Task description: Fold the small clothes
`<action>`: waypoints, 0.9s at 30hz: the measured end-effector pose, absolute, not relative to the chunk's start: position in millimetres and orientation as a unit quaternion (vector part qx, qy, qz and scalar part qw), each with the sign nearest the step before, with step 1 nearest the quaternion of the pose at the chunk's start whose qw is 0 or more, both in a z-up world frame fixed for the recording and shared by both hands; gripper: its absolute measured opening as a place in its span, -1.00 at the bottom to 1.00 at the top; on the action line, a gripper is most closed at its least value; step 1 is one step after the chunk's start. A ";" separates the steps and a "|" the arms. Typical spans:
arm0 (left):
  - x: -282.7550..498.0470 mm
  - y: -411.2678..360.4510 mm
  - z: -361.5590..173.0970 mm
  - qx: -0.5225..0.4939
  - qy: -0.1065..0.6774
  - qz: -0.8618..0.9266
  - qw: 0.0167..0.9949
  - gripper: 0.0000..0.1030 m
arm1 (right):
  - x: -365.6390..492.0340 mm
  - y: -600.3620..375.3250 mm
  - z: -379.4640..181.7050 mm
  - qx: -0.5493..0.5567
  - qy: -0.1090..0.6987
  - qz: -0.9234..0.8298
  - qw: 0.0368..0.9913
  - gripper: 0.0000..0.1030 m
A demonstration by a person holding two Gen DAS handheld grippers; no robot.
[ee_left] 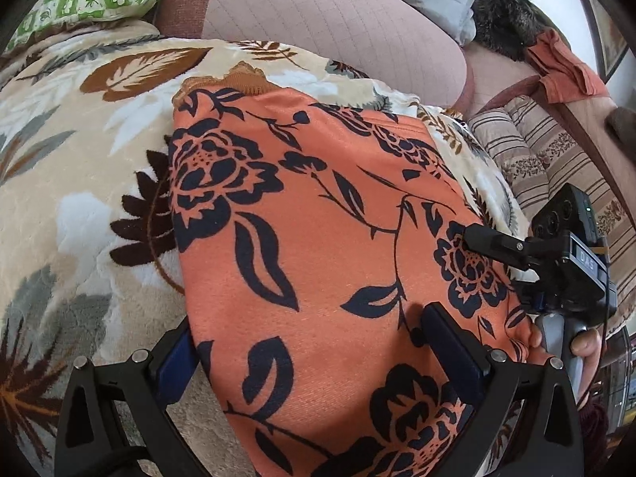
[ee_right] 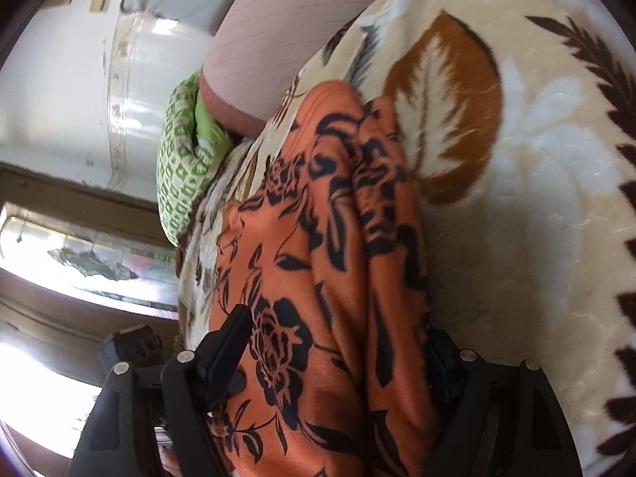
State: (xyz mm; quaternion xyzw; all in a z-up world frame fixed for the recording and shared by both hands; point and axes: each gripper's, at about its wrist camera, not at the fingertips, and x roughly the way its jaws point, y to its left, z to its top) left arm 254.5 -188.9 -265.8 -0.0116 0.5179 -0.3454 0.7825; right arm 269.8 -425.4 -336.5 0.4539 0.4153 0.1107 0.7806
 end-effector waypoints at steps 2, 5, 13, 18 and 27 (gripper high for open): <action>253.1 -190.0 -264.3 -0.003 0.514 -0.345 0.785 0.91 | 269.8 -421.8 -336.4 0.454 0.414 0.112 0.781 0.53; 252.3 -192.4 -262.9 0.007 0.511 -0.341 0.789 0.84 | 269.9 -417.5 -336.8 0.451 0.420 0.106 0.781 0.37; 252.8 -194.0 -263.3 0.010 0.510 -0.335 0.792 0.81 | 273.9 -396.7 -333.8 0.420 0.431 0.099 0.792 0.21; 251.5 -192.4 -261.7 0.009 0.510 -0.334 0.793 0.78 | 272.8 -397.1 -333.3 0.425 0.426 0.104 0.792 0.16; 249.6 -191.7 -260.9 0.015 0.508 -0.331 0.795 0.74 | 267.5 -397.5 -325.7 0.428 0.419 0.110 0.794 0.06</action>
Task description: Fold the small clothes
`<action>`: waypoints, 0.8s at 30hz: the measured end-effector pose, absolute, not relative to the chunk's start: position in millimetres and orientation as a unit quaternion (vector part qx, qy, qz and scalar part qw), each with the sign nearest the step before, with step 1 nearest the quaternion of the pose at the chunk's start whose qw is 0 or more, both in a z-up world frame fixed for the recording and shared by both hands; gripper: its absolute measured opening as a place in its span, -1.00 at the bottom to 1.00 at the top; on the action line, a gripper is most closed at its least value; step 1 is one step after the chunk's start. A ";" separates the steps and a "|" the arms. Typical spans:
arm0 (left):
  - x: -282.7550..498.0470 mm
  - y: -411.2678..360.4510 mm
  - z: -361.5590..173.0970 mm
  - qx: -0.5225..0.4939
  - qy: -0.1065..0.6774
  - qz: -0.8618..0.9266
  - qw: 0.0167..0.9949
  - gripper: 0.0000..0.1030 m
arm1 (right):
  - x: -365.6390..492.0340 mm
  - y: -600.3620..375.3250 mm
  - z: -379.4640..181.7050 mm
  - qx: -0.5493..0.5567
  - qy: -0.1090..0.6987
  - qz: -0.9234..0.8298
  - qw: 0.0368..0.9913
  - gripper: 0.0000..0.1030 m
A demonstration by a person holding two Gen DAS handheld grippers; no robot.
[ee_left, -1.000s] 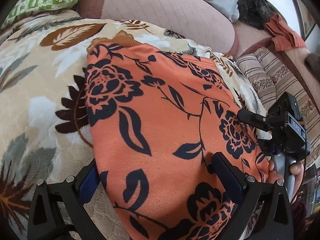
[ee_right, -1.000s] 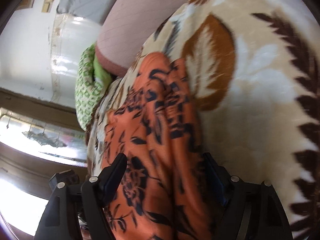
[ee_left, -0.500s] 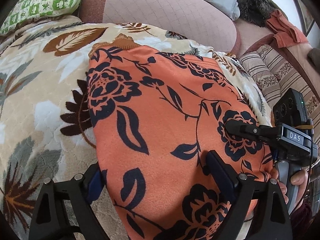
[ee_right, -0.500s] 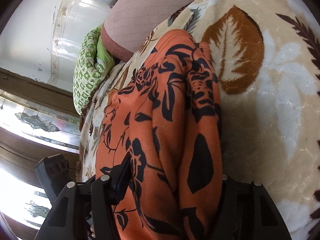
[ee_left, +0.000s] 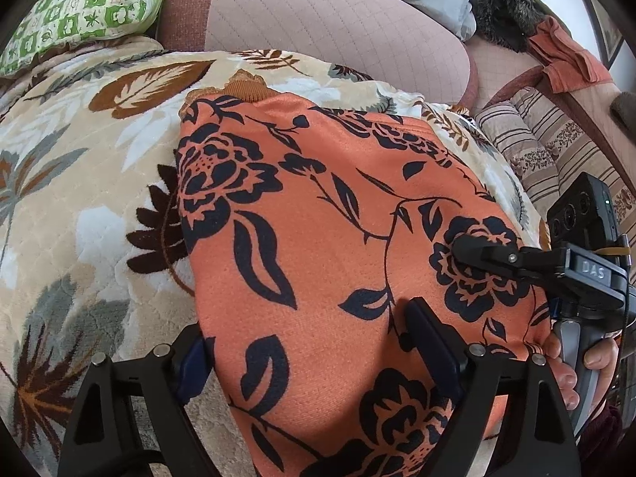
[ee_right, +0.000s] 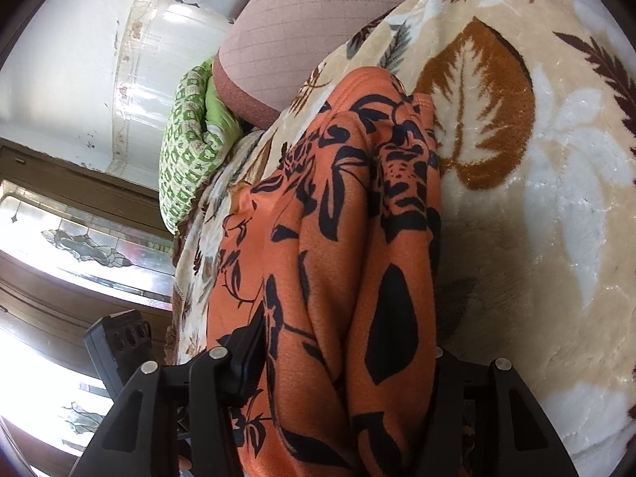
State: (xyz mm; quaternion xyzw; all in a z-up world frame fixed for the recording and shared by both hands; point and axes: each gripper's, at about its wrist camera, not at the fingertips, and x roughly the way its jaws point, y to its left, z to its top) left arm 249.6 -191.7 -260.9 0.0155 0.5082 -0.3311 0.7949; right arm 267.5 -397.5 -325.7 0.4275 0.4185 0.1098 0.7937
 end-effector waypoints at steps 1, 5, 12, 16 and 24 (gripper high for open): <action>249.7 -192.2 -262.0 0.018 0.509 -0.331 0.794 0.74 | 268.6 -397.1 -327.4 0.425 0.423 0.106 0.793 0.06; 251.6 -194.4 -267.2 0.023 0.519 -0.335 0.786 0.80 | 271.2 -400.5 -342.9 0.454 0.428 0.109 0.774 0.05; 247.7 -195.7 -265.8 0.032 0.511 -0.337 0.790 0.79 | 270.2 -404.1 -345.6 0.457 0.427 0.111 0.772 0.05; 245.0 -197.0 -264.0 0.036 0.505 -0.336 0.794 0.74 | 270.1 -405.0 -345.5 0.458 0.427 0.111 0.772 0.05; 244.1 -195.6 -260.7 0.039 0.499 -0.335 0.798 0.67 | 266.8 -405.4 -343.7 0.462 0.421 0.111 0.773 0.05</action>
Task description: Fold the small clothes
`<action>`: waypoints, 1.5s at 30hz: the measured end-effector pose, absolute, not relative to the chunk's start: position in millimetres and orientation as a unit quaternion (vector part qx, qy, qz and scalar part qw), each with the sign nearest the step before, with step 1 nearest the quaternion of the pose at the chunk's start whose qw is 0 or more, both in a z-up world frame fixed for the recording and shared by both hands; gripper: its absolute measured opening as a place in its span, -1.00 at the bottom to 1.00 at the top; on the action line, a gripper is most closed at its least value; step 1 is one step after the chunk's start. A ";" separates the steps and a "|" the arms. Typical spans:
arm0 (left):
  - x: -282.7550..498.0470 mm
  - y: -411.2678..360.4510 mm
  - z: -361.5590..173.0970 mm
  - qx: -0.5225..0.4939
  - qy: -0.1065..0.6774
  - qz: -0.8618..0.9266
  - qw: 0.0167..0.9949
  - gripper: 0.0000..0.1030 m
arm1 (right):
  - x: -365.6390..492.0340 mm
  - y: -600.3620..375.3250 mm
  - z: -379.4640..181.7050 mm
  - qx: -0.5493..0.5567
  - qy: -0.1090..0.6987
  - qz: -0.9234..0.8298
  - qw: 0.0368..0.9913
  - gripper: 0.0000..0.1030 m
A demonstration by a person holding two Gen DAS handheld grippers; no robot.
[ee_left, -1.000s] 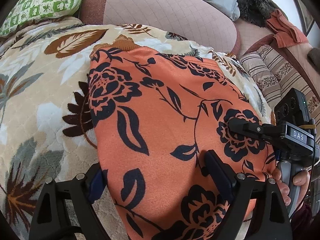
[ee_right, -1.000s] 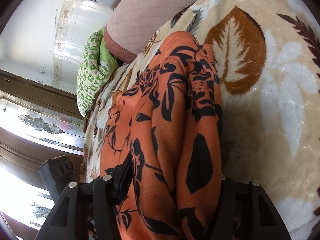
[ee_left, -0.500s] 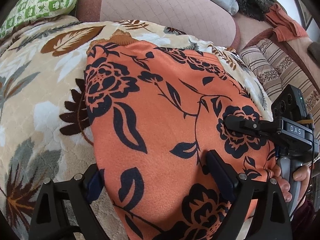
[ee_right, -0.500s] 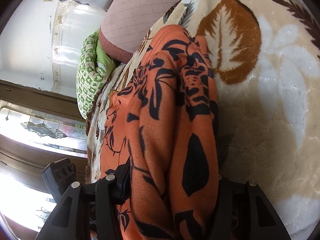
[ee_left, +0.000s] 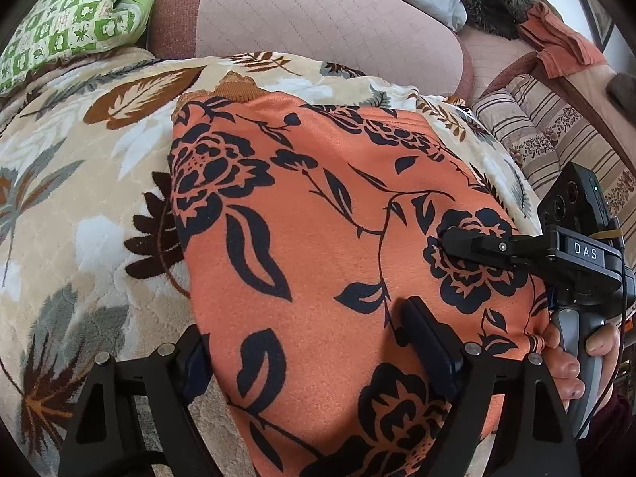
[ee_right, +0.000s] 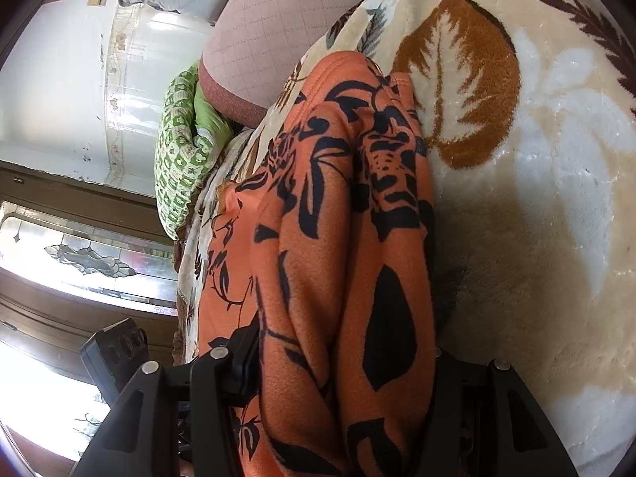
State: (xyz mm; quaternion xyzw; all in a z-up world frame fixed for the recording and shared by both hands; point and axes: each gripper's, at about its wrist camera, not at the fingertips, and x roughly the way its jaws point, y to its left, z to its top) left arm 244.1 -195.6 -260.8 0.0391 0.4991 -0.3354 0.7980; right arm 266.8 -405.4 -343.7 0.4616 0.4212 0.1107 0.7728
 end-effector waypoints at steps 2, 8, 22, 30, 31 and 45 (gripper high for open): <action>244.0 -194.6 -259.8 0.039 0.498 -0.336 0.799 0.65 | 266.4 -403.3 -341.2 0.460 0.419 0.109 0.775 0.05; 242.2 -191.1 -257.4 0.042 0.495 -0.335 0.801 0.56 | 265.8 -400.5 -333.3 0.460 0.412 0.113 0.778 0.05; 240.1 -190.7 -256.2 0.050 0.495 -0.327 0.804 0.53 | 265.1 -396.9 -329.1 0.469 0.405 0.121 0.775 0.05; 241.3 -193.5 -256.5 0.050 0.497 -0.325 0.803 0.54 | 270.5 -396.6 -329.9 0.465 0.412 0.121 0.775 0.05; 241.2 -193.6 -256.5 0.050 0.497 -0.324 0.804 0.54 | 270.7 -396.6 -330.0 0.464 0.412 0.121 0.775 0.05; 263.8 -169.8 -252.6 -0.021 0.530 -0.350 0.772 0.61 | 274.0 -401.7 -338.7 0.467 0.423 0.112 0.768 0.05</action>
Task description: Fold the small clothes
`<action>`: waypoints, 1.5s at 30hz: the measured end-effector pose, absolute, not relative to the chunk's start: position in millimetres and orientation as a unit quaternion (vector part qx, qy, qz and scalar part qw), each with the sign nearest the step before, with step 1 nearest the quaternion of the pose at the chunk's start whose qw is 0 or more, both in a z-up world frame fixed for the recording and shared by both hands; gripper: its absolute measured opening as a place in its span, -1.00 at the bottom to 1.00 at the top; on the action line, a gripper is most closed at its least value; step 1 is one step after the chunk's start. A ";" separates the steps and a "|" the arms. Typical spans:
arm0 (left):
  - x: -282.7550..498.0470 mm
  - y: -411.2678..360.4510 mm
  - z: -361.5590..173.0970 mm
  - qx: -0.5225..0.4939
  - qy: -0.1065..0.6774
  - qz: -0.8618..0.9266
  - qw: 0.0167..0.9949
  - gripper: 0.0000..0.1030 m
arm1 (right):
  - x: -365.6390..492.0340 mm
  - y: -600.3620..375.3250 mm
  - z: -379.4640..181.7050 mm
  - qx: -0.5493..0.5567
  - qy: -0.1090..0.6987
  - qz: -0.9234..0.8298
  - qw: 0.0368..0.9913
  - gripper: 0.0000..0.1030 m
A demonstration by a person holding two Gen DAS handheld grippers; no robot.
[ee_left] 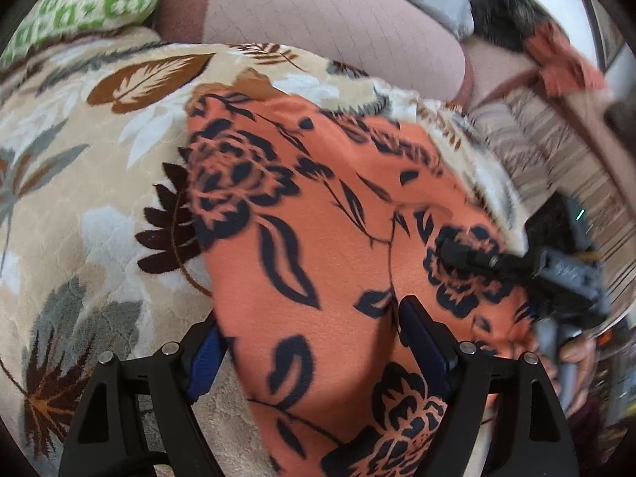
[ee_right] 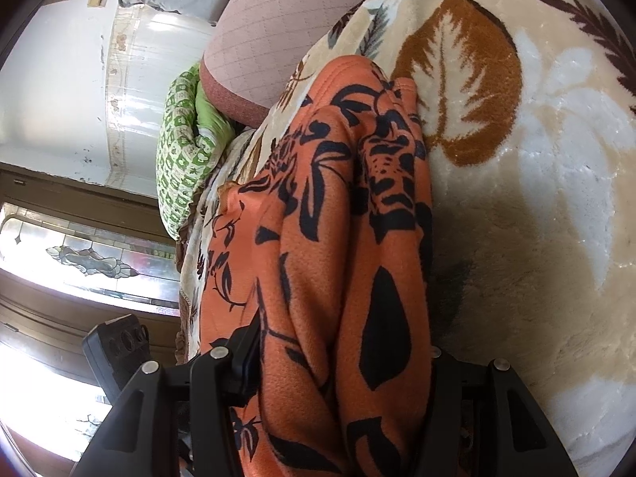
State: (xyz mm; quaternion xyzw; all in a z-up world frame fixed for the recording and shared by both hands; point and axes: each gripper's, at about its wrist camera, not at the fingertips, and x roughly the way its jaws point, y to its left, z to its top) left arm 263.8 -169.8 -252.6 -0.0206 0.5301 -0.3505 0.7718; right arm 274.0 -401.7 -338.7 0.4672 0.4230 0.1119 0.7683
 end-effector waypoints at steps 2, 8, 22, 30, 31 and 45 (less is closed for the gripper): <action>269.2 -162.2 -252.5 -0.044 0.533 -0.358 0.765 0.66 | 275.0 -404.6 -342.7 0.478 0.424 0.113 0.761 0.05; 269.2 -173.3 -276.4 -0.074 0.573 -0.399 0.712 0.78 | 276.7 -409.4 -349.1 0.493 0.427 0.120 0.749 0.12; 261.6 -178.2 -271.2 -0.052 0.534 -0.395 0.746 0.32 | 263.3 -435.1 -355.7 0.524 0.415 0.132 0.732 0.37; 263.8 -173.1 -264.9 -0.068 0.523 -0.390 0.755 0.04 | 270.2 -397.1 -336.2 0.448 0.426 0.126 0.776 0.04; 262.9 -168.9 -263.0 -0.068 0.521 -0.391 0.756 0.02 | 268.6 -396.4 -334.0 0.447 0.424 0.124 0.778 0.03; 228.5 -125.4 -206.8 -0.057 0.479 -0.392 0.783 0.01 | 236.3 -338.8 -282.5 0.405 0.388 0.138 0.816 -0.01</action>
